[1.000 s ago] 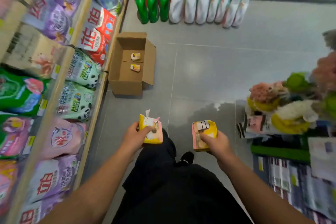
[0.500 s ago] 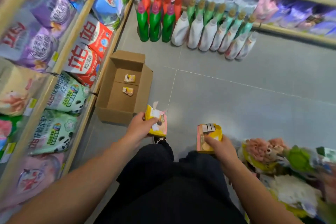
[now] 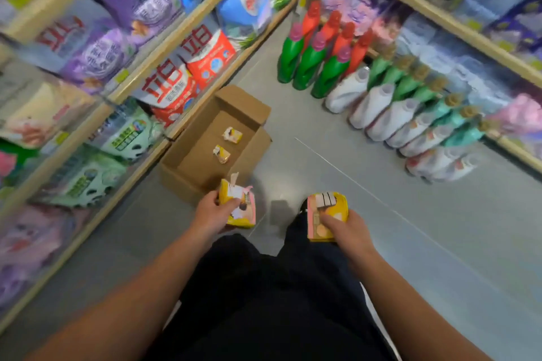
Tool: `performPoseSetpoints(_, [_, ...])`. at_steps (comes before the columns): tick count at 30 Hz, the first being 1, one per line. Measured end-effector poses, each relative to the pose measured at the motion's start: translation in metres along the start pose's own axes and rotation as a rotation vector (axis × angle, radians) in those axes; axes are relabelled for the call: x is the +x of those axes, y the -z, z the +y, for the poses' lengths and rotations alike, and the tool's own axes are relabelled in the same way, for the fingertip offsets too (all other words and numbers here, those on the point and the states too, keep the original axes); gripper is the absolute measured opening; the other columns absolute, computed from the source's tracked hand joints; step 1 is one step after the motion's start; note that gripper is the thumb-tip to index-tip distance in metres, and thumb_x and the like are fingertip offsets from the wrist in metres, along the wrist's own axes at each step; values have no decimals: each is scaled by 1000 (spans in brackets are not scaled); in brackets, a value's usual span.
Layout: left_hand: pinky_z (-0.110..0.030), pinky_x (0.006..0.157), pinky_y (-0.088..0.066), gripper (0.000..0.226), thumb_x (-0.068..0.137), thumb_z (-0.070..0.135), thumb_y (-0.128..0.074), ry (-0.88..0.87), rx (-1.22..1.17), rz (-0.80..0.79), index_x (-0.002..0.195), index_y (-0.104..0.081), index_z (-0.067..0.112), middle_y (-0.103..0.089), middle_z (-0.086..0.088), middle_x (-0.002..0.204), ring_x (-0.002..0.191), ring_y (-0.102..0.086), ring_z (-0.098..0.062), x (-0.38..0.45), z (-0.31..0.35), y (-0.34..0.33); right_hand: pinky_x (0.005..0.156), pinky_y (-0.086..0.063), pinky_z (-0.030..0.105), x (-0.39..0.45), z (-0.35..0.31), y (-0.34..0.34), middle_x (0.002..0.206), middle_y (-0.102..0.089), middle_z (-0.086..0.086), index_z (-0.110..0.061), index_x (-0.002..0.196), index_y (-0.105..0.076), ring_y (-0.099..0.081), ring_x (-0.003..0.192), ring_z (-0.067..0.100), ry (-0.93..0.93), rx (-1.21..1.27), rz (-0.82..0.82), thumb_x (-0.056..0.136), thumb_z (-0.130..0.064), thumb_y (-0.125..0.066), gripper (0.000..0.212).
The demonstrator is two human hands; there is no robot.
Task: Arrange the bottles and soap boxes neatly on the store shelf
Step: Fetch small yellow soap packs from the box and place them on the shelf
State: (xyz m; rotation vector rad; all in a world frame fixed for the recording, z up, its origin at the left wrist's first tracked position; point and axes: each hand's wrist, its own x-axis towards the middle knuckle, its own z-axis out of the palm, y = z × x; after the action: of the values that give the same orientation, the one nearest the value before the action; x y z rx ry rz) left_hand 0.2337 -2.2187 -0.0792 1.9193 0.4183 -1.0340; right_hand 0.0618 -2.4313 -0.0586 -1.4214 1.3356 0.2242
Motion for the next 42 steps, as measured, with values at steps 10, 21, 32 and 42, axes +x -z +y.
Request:
performPoseSetpoints(10, [-31,58,-58,19,88,24,-69,168,-527,320,106,-63,21,-69,-5,102,86,-70,-19,31,14,2,78,-55,41,131,-152,-52,92,-70,4,-19,96,-66,-67,85,22,212,-455,-321,82,-25,-71,16])
performPoseSetpoints(21, [-38,69,-62,29,85,27,-72,250,-701,523,111,-64,21,-68,-4,106,90,-69,-18,197,-36,30,80,-54,39,268,-173,-230,94,-71,4,-19,98,-68,-66,88,23,403,-803,-469,81,-30,-74,21])
performPoseSetpoints(32, [-28,72,-48,32,85,29,-71,249,-418,599,113,-61,18,-67,-1,105,95,-63,-20,474,-158,15,69,-42,26,518,-60,-439,87,-60,-12,-23,111,-65,-58,83,11,582,-936,-504,87,-39,-69,29])
performPoseSetpoints(42, [-44,98,-49,55,87,22,-71,270,-245,353,136,-48,13,-60,-10,130,115,-58,-28,658,-248,-9,80,-47,35,653,17,-537,124,-62,9,-17,139,-41,-59,111,29,860,-1440,-559,86,-40,-71,65])
